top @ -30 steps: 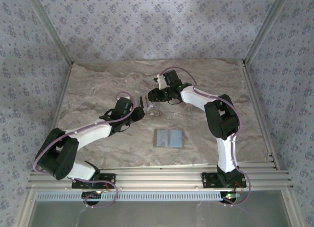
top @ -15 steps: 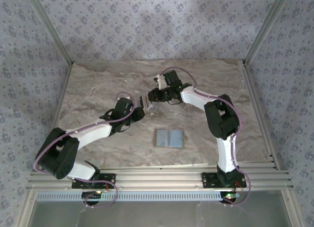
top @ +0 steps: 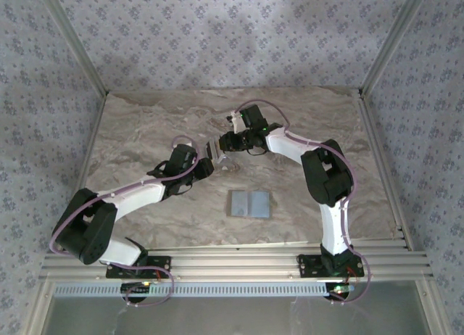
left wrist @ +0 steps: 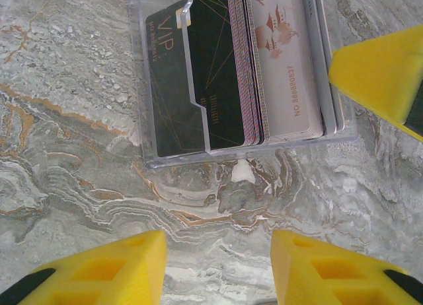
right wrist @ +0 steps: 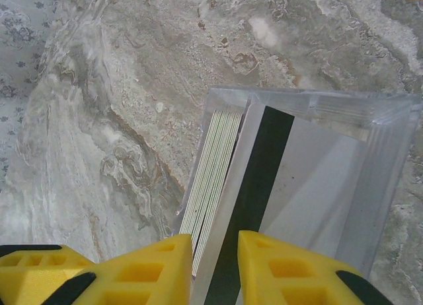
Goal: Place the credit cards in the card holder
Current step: Pick up the credit card from the storage box.
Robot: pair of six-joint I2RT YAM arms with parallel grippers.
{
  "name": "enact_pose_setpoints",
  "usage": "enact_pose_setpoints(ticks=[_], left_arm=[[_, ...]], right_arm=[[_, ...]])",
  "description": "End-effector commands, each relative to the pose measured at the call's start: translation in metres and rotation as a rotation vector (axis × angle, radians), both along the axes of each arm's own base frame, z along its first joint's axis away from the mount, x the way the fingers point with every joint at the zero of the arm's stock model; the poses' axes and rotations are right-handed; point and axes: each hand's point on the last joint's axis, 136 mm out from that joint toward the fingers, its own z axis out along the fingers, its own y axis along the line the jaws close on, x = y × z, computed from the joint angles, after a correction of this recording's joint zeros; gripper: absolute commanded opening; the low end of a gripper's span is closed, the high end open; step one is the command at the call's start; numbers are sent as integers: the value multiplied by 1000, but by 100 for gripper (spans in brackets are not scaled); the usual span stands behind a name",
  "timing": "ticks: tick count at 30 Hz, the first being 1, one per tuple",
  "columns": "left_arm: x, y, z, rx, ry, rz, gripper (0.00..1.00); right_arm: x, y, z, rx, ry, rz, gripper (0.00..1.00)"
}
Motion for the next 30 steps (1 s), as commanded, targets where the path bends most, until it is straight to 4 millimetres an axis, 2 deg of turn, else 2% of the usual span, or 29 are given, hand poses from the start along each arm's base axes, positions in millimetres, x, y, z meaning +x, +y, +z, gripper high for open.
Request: enact_pose_setpoints(ticks=[1, 17, 22, 30], left_arm=[[7, -4, 7, -6, -22, 4, 45], [11, -4, 6, -2, -19, 2, 45], [11, -4, 6, -1, -18, 2, 45], [13, -4, 4, -4, -12, 3, 45]], right_arm=[[-6, 4, -3, -18, 13, 25, 25], [-8, 3, 5, 19, 11, 32, 11], [-6, 0, 3, 8, 12, 14, 7], [-5, -7, 11, -1, -17, -10, 1]])
